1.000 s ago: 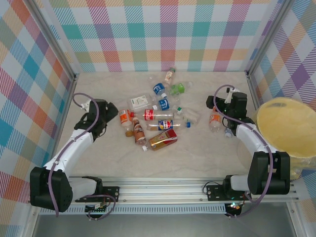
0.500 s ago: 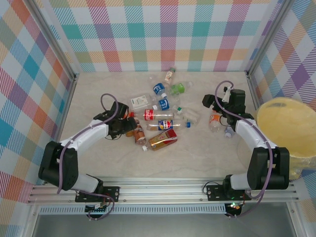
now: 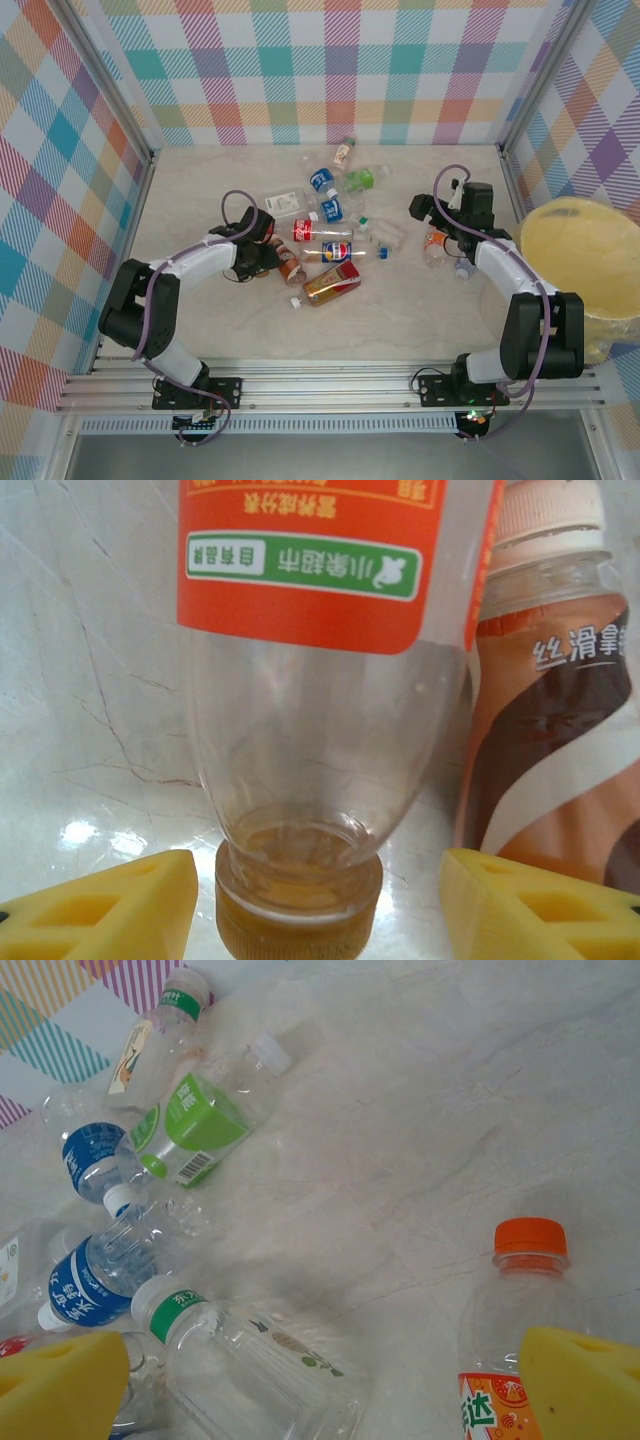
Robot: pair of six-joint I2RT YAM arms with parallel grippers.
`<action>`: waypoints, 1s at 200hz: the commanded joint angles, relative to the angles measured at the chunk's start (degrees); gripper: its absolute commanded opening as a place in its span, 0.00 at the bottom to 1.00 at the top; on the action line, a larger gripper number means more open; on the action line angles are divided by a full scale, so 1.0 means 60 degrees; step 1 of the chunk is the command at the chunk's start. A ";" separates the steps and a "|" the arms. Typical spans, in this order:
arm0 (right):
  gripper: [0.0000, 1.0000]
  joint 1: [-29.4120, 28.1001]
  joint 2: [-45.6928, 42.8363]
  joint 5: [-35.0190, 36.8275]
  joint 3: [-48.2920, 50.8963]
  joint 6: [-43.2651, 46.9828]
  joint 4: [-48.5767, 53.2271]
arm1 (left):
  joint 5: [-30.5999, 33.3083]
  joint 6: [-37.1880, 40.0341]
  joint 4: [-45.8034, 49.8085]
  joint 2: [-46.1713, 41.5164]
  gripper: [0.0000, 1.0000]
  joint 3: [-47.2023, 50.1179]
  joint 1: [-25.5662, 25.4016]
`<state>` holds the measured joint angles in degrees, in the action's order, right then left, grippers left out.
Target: Put the plastic bottles in the bin
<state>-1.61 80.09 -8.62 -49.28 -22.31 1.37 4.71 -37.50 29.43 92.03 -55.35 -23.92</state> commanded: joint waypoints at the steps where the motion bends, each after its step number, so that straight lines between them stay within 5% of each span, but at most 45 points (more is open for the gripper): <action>1: 1.00 -0.0097 0.0025 0.0044 -0.0329 -0.0105 0.0109 | 0.0288 0.0426 -0.0258 0.0145 0.65 -0.0298 0.0079; 74: 1.00 -0.0158 -0.0045 0.0132 -0.0302 -0.0150 0.0134 | 0.0305 0.1363 -0.1029 0.0726 0.60 0.0183 0.0396; 121: 1.00 -0.0310 -0.0295 0.0056 -0.0239 -0.0195 0.0137 | 0.0460 0.1655 -0.1595 0.0672 0.43 0.0597 0.0426; 167: 1.00 -0.0469 -0.0737 -0.0354 -0.0240 -0.0366 0.0445 | 0.1033 0.1933 -0.1340 -0.0863 0.34 0.0701 0.0428; 200: 1.00 -0.0629 -0.1140 -0.0966 -0.0254 -0.0764 0.0414 | -0.0433 0.2725 -0.2111 -0.2562 0.33 0.0982 0.0300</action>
<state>-4.43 75.79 -10.44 -49.30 -24.47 3.33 6.90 -25.12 20.14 83.64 -49.98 -21.98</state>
